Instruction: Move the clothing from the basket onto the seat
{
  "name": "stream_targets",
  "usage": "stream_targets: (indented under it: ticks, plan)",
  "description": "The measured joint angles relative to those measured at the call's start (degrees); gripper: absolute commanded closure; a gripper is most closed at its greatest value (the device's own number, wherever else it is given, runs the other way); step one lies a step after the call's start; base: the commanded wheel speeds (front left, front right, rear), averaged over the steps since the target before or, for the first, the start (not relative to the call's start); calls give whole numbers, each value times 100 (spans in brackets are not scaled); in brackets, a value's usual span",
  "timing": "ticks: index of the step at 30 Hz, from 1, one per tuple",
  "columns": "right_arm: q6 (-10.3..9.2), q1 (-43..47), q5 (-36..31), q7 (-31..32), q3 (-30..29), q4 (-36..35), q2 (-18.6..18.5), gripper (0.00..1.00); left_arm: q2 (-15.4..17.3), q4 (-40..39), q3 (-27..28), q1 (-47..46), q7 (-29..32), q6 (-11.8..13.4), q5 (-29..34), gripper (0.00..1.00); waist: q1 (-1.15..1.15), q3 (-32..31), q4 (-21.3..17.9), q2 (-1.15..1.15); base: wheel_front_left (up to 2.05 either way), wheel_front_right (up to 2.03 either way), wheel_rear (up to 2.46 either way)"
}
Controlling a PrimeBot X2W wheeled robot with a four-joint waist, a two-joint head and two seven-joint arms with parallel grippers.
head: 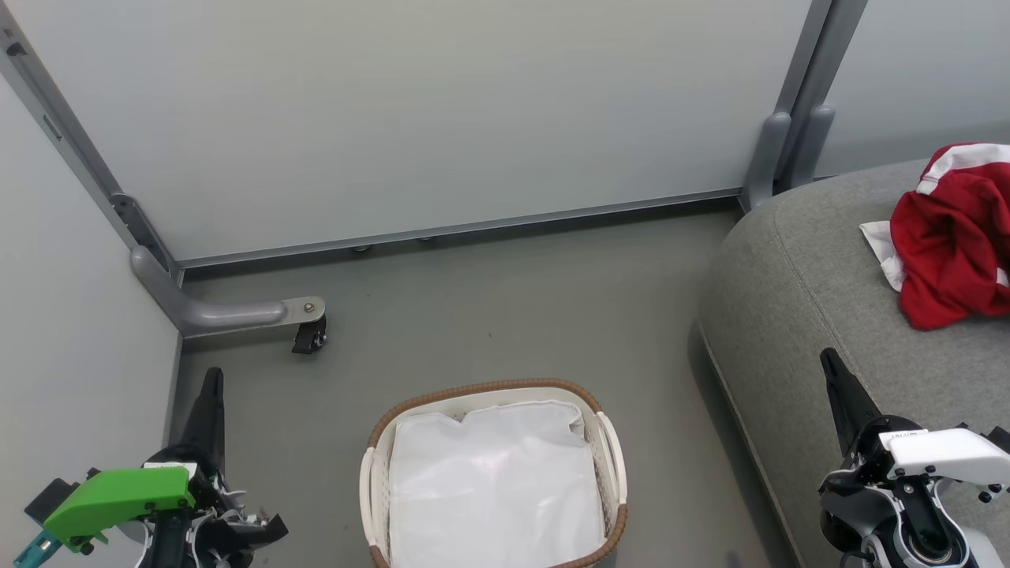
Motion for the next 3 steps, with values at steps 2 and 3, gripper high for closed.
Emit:
stream_targets:
  ticks: [2,3]
  plan:
    - [0,0,0,0,0,0,0,100,0,0,0,0,0,0,0,100,0,0,0,0,0,0,0]
    - [0,0,0,0,0,0,0,100,0,0,0,0,0,0,0,100,0,0,0,0,0,0,0]
